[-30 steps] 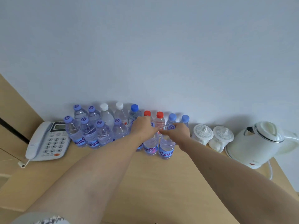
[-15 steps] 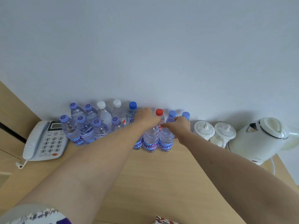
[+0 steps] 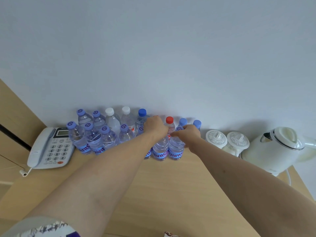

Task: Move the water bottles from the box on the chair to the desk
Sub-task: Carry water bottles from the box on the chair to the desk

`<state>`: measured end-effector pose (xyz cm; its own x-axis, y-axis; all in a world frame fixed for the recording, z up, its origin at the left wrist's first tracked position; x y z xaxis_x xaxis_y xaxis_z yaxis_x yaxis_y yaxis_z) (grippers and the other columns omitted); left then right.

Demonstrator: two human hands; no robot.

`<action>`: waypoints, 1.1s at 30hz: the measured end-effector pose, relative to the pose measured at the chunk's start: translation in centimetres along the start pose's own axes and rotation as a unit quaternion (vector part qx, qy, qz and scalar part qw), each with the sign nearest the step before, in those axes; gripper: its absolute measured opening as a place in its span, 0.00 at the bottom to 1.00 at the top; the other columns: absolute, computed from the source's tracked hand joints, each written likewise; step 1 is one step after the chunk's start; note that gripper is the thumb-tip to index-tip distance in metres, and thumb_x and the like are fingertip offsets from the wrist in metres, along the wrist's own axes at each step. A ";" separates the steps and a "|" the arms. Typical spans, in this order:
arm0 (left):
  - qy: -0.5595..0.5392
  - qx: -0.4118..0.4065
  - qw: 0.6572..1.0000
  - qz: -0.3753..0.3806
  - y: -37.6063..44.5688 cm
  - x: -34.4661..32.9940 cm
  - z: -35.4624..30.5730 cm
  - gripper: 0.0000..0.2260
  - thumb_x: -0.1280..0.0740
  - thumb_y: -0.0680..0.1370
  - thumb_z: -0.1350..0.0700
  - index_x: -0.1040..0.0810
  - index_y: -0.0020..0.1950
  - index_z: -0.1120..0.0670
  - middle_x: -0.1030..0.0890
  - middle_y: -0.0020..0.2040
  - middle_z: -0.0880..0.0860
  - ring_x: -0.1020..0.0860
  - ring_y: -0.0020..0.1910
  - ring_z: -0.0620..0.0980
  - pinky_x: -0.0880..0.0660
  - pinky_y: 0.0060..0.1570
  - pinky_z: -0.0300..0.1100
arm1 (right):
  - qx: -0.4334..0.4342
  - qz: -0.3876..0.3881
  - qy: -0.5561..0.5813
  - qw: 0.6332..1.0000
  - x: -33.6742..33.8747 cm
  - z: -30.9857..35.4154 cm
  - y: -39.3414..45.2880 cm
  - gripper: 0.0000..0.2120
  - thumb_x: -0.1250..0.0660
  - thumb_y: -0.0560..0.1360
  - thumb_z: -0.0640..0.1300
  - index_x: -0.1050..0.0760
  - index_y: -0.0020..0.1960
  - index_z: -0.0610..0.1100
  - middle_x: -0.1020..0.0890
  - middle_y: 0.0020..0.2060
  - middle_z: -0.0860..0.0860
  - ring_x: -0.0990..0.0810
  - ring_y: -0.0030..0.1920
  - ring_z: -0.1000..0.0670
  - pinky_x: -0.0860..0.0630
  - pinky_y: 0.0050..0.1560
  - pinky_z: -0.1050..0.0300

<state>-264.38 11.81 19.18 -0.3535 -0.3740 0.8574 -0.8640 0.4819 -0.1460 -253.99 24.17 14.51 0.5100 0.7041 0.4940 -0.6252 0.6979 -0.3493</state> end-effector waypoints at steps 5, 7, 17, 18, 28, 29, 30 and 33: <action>0.018 -0.029 0.991 0.133 -0.3 0.9 -0.3 0.09 0.34 0.76 0.60 0.16 0.52 0.61 0.16 0.46 0.57 0.16 0.42 0.56 0.16 0.40 0.45 | 0.010 0.002 -0.008 1.000 0.2 0.4 0.0 0.16 0.21 0.67 0.42 0.20 0.51 0.37 0.24 0.39 0.47 0.26 0.37 0.50 0.20 0.43 0.50; 0.033 -0.046 0.989 0.140 -0.3 1.1 -0.4 0.10 0.33 0.77 0.61 0.14 0.55 0.60 0.15 0.52 0.57 0.14 0.47 0.57 0.15 0.47 0.49 | 0.016 -0.006 -0.009 1.000 0.1 0.4 -0.2 0.15 0.22 0.67 0.41 0.20 0.50 0.36 0.25 0.37 0.47 0.26 0.36 0.49 0.21 0.42 0.49; 0.078 -0.054 0.993 0.068 0.6 0.7 -0.4 0.12 0.29 0.81 0.53 0.17 0.50 0.62 0.16 0.52 0.58 0.17 0.51 0.57 0.20 0.51 0.48 | 0.023 0.004 0.015 1.000 0.6 0.2 -0.7 0.12 0.22 0.67 0.39 0.19 0.49 0.40 0.24 0.37 0.49 0.26 0.36 0.50 0.27 0.35 0.56; 0.077 -0.052 0.993 0.068 0.8 0.6 -0.3 0.13 0.29 0.81 0.52 0.16 0.50 0.62 0.16 0.50 0.59 0.17 0.51 0.58 0.21 0.49 0.48 | 0.023 0.003 0.014 1.000 0.6 0.2 -0.7 0.12 0.22 0.67 0.39 0.19 0.49 0.40 0.23 0.37 0.49 0.26 0.36 0.50 0.27 0.36 0.56; 0.066 -0.039 0.994 0.073 1.0 0.4 -0.3 0.16 0.29 0.80 0.47 0.16 0.51 0.61 0.15 0.48 0.59 0.17 0.48 0.57 0.23 0.45 0.46 | 0.025 0.011 0.003 1.000 0.5 0.3 -0.9 0.14 0.23 0.69 0.40 0.20 0.54 0.40 0.22 0.42 0.47 0.25 0.38 0.50 0.26 0.37 0.57; 0.067 -0.041 0.994 0.072 0.9 0.4 -0.3 0.16 0.29 0.80 0.47 0.16 0.51 0.61 0.15 0.48 0.59 0.18 0.49 0.57 0.23 0.45 0.46 | 0.024 0.016 0.005 1.000 0.5 0.3 -1.1 0.15 0.22 0.69 0.40 0.20 0.54 0.41 0.21 0.43 0.47 0.24 0.40 0.50 0.25 0.39 0.56; 0.068 -0.044 0.994 0.070 0.7 0.4 -0.4 0.15 0.29 0.80 0.48 0.16 0.51 0.60 0.15 0.48 0.59 0.17 0.49 0.58 0.23 0.45 0.46 | 0.023 0.020 0.010 0.999 0.6 0.2 -1.3 0.16 0.22 0.70 0.40 0.20 0.56 0.41 0.20 0.44 0.47 0.23 0.42 0.49 0.25 0.41 0.56; 0.069 -0.071 0.994 0.052 -0.1 1.1 -1.0 0.15 0.29 0.78 0.47 0.18 0.54 0.59 0.16 0.50 0.58 0.19 0.48 0.57 0.24 0.45 0.46 | 0.024 0.014 0.040 0.999 1.1 0.5 -2.0 0.24 0.21 0.70 0.41 0.23 0.64 0.44 0.21 0.48 0.49 0.22 0.50 0.47 0.26 0.47 0.54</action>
<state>-264.35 12.12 20.59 -0.3771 -0.2084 0.9024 -0.7625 0.6230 -0.1747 -252.45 23.47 16.11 0.5373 0.7323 0.4183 -0.6662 0.6727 -0.3219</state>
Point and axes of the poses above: each hand's wrist, its own y-axis towards the middle knuckle, its own x-axis out of the back of the hand, z = x × y, the point moved 5 cm from there along y, towards the middle knuckle
